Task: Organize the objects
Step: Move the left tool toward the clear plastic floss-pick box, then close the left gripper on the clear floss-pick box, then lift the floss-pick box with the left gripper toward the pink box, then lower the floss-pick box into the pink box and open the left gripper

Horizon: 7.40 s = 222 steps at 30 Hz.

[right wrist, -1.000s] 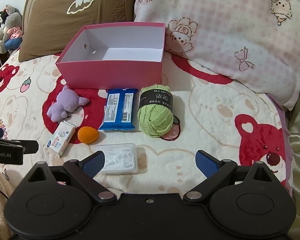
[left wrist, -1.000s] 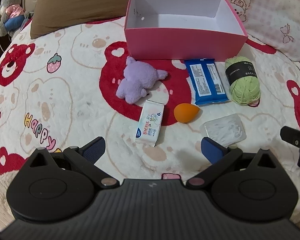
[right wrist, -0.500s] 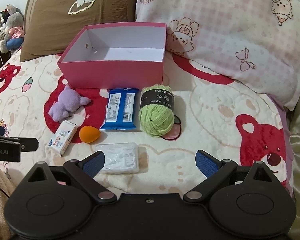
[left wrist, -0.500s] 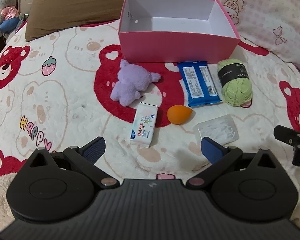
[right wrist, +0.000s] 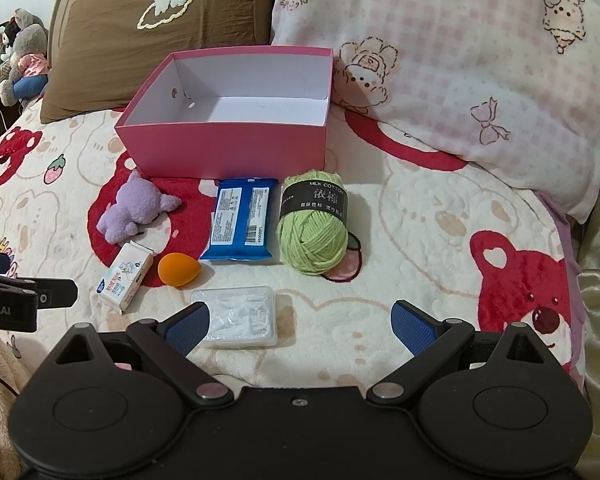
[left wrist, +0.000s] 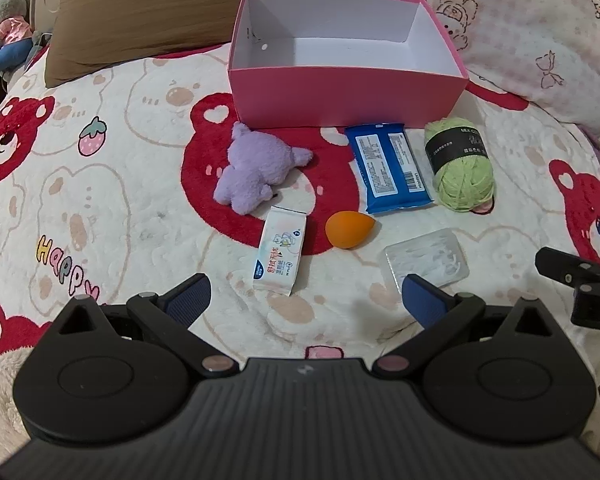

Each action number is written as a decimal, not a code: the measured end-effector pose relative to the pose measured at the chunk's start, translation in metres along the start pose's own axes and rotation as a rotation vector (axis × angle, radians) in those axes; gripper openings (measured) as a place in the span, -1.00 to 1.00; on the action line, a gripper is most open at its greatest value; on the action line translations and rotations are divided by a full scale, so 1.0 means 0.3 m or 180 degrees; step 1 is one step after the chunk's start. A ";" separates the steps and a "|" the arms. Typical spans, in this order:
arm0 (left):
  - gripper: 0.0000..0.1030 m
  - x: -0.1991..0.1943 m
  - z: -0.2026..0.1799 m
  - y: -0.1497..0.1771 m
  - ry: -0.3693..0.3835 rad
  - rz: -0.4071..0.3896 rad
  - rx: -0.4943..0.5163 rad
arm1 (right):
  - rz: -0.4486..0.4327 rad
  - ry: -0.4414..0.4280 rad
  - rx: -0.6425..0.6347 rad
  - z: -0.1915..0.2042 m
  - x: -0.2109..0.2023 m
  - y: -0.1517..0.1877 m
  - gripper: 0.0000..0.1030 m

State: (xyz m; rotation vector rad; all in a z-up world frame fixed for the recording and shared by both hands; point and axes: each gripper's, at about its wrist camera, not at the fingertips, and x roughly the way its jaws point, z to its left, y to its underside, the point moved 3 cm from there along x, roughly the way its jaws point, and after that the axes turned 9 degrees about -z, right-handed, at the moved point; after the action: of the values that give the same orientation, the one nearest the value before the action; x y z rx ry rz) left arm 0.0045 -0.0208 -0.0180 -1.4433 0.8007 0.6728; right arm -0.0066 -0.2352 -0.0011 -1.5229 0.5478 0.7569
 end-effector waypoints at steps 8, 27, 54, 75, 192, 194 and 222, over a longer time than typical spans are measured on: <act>1.00 -0.034 -0.038 -0.019 -0.0032 -0.0139 0.0147 | -0.0024 0.0111 -0.0225 -0.019 -0.016 -0.021 0.92; 0.82 0.134 -0.155 0.010 0.0178 -0.0322 0.0088 | -0.0002 -0.1204 -0.0403 -0.034 0.165 0.080 0.91; 0.31 0.451 -0.211 0.100 0.0541 0.0182 -0.0375 | 0.0089 -0.1325 -0.0739 0.077 0.398 0.229 0.90; 0.05 0.516 -0.174 0.132 0.0902 0.0350 -0.1091 | -0.0102 -0.1169 -0.0120 0.049 0.444 0.287 0.91; -0.12 0.743 0.107 -0.715 0.0642 -0.0279 -0.0784 | -0.0122 -0.1439 -0.0713 0.140 0.843 -0.634 0.47; -0.12 0.766 0.112 -0.711 0.0665 -0.0300 -0.0806 | -0.0027 -0.1395 -0.0674 0.142 0.877 -0.621 0.38; -0.08 0.892 0.176 -0.680 0.0572 -0.0202 -0.1151 | 0.0487 -0.1098 -0.0436 0.164 1.028 -0.619 0.06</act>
State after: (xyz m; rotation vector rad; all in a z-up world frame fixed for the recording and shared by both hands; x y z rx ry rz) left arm 0.3296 0.0057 -0.1168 -1.8704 0.7943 0.6689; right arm 0.3282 -0.1382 -0.1032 -1.4434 0.3609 1.1691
